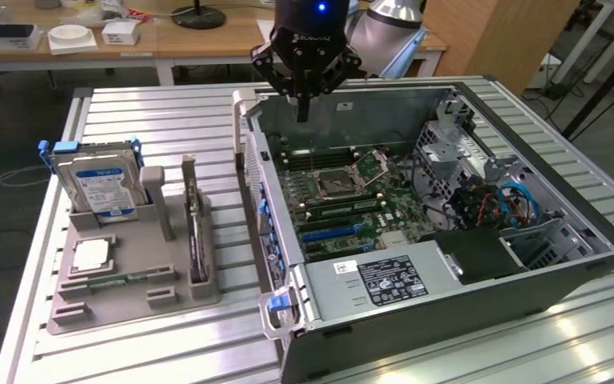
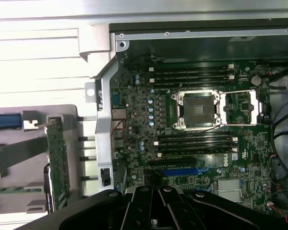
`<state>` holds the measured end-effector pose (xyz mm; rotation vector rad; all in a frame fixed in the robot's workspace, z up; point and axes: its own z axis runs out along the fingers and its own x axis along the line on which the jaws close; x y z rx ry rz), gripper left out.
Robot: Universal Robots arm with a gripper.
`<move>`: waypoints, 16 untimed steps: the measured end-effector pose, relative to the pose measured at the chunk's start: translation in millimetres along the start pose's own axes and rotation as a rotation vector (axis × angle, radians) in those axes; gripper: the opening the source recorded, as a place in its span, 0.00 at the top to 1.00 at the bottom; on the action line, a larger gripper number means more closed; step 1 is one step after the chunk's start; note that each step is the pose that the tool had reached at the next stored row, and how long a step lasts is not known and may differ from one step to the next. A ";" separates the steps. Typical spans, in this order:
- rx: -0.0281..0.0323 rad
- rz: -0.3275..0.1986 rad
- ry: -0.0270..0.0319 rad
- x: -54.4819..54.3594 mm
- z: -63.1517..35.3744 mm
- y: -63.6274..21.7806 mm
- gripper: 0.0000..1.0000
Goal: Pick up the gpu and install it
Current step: 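Reach for the gpu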
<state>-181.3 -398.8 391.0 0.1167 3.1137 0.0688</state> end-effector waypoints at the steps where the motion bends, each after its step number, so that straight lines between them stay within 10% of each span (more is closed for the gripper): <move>1: -0.0001 0.000 0.0000 0.7 0.1 -0.1 0.89; 16: -0.0001 0.000 0.0000 11.3 0.1 -0.9 0.89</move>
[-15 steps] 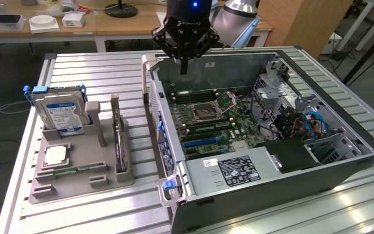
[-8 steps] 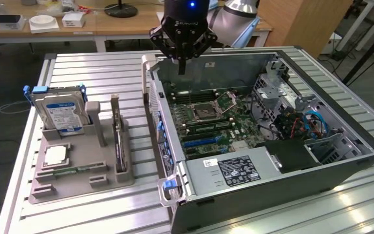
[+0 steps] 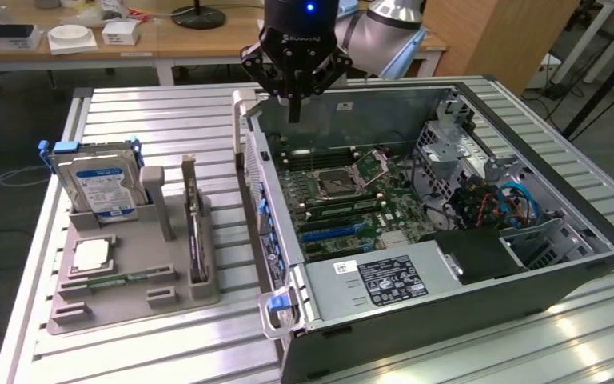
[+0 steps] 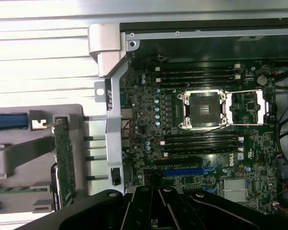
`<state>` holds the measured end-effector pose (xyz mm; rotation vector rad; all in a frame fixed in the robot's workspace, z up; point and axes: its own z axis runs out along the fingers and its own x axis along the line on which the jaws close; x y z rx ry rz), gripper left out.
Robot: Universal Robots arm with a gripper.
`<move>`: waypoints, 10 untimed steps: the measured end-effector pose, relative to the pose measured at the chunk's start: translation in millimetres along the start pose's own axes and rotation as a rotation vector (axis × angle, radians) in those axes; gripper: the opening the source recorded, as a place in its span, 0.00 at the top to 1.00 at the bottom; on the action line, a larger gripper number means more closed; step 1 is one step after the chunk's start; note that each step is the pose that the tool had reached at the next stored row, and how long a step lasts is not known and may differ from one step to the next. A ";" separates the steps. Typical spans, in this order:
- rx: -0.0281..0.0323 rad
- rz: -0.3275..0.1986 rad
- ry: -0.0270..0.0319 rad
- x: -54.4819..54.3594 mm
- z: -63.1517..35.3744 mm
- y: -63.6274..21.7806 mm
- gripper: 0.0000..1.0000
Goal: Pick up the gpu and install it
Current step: 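Reach for the gpu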
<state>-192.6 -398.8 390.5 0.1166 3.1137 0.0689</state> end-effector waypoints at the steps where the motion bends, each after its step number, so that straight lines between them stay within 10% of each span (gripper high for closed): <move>1: 0.0000 0.000 0.0000 0.6 0.0 -0.1 0.89; 10: 0.0001 0.000 0.0000 6.6 0.1 -0.5 0.89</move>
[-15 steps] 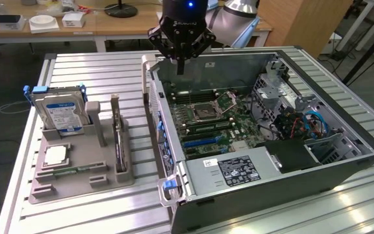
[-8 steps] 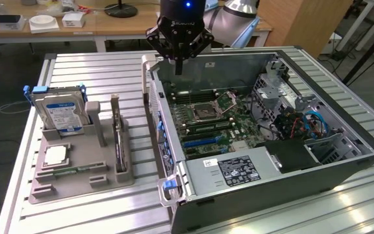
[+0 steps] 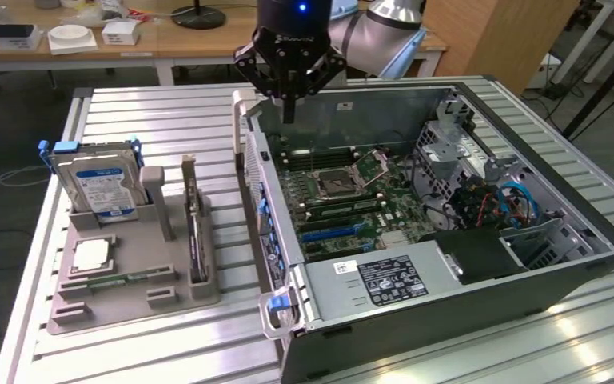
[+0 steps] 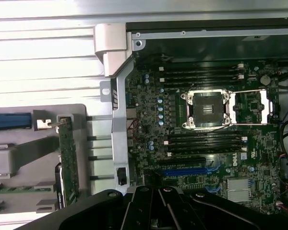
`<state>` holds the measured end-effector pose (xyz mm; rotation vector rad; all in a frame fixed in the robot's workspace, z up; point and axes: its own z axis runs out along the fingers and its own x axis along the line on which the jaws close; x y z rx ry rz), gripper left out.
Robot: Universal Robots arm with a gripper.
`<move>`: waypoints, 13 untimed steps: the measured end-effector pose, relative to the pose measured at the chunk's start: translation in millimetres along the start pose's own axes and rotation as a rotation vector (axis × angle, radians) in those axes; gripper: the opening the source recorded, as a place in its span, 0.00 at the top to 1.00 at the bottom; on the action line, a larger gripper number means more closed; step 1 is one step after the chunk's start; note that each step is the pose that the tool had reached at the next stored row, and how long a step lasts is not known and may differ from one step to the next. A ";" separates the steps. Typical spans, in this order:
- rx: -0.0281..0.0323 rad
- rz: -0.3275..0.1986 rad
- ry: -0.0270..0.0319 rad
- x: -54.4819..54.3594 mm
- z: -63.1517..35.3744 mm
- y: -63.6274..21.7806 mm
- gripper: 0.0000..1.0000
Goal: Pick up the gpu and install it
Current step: 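Reach for the gpu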
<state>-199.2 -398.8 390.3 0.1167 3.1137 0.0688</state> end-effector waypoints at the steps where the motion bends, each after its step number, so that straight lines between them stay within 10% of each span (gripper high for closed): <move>1: 0.0000 0.000 -0.0001 0.7 0.0 0.0 0.89; 13: 0.0000 0.000 0.0000 8.2 0.1 -0.6 0.89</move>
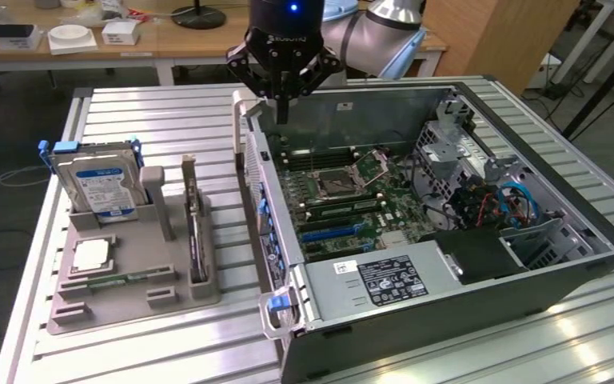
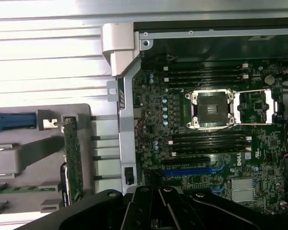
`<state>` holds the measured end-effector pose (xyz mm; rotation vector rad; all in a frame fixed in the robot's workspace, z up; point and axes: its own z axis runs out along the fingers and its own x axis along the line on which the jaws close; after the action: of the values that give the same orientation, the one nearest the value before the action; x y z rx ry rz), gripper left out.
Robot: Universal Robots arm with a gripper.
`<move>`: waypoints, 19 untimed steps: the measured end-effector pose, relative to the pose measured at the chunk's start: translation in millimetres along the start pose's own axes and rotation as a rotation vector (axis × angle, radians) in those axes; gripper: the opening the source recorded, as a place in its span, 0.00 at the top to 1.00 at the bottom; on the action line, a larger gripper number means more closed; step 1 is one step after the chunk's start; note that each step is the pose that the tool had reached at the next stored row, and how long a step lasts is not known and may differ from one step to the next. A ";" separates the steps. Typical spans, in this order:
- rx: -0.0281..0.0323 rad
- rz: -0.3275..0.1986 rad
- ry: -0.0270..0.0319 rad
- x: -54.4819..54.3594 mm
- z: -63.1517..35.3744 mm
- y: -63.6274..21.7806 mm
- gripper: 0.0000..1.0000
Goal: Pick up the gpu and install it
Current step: 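Reach for the gpu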
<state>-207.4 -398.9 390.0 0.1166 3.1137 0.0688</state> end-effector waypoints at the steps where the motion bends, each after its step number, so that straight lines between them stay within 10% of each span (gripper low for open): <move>1: -0.0001 0.000 -0.0001 0.6 0.0 0.0 0.89; 19: -0.0001 0.000 0.0000 11.3 0.1 -0.8 0.89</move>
<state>-218.7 -398.8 389.6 0.1166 3.1137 0.0689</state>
